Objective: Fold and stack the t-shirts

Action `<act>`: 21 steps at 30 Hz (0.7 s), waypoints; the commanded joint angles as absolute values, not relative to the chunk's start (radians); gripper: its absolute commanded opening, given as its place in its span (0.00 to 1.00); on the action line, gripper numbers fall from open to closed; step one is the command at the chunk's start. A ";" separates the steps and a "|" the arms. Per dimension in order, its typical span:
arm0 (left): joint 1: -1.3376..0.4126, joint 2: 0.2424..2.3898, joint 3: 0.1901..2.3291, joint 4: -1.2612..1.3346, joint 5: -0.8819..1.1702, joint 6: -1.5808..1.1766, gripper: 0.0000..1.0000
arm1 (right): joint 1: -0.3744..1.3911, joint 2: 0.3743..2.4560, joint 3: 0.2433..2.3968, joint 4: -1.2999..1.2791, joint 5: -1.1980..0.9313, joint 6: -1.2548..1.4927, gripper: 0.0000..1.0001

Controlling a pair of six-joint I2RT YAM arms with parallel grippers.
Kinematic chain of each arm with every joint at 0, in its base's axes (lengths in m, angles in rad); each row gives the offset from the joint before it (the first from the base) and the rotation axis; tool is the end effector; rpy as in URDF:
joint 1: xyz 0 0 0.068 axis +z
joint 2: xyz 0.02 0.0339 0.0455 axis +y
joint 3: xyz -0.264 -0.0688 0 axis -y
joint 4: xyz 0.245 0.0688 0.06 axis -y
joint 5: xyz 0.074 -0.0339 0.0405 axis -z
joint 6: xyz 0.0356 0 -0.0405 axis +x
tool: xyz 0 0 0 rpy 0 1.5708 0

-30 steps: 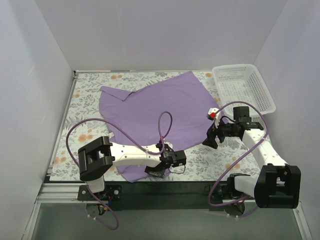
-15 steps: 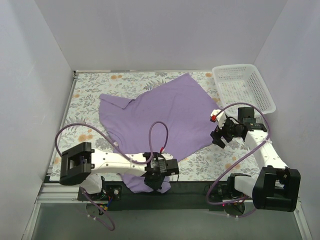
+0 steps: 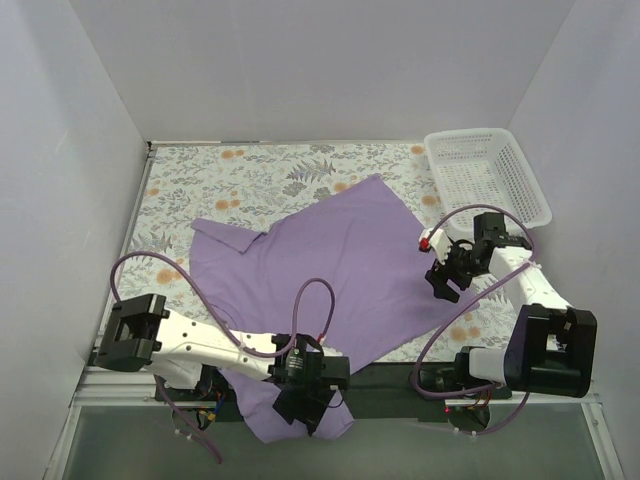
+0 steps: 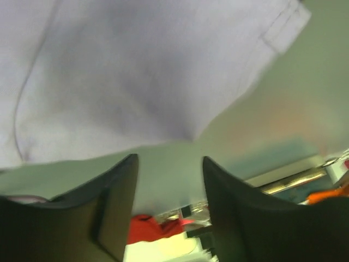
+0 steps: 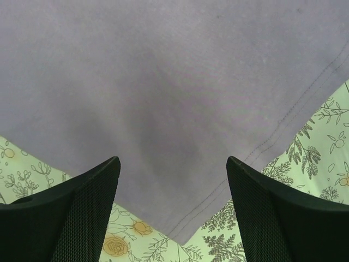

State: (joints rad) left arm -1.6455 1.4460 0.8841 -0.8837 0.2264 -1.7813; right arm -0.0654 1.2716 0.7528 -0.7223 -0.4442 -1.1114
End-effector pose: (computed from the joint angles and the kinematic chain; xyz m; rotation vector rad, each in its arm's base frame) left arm -0.0259 -0.2387 0.1878 0.1760 -2.8918 0.1329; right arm 0.2196 0.0009 0.1960 -1.3911 2.2161 0.2497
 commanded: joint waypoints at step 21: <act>-0.284 1.157 1.065 -0.637 -0.026 -1.407 0.73 | -0.002 1.445 0.930 -0.729 -0.912 -0.869 0.87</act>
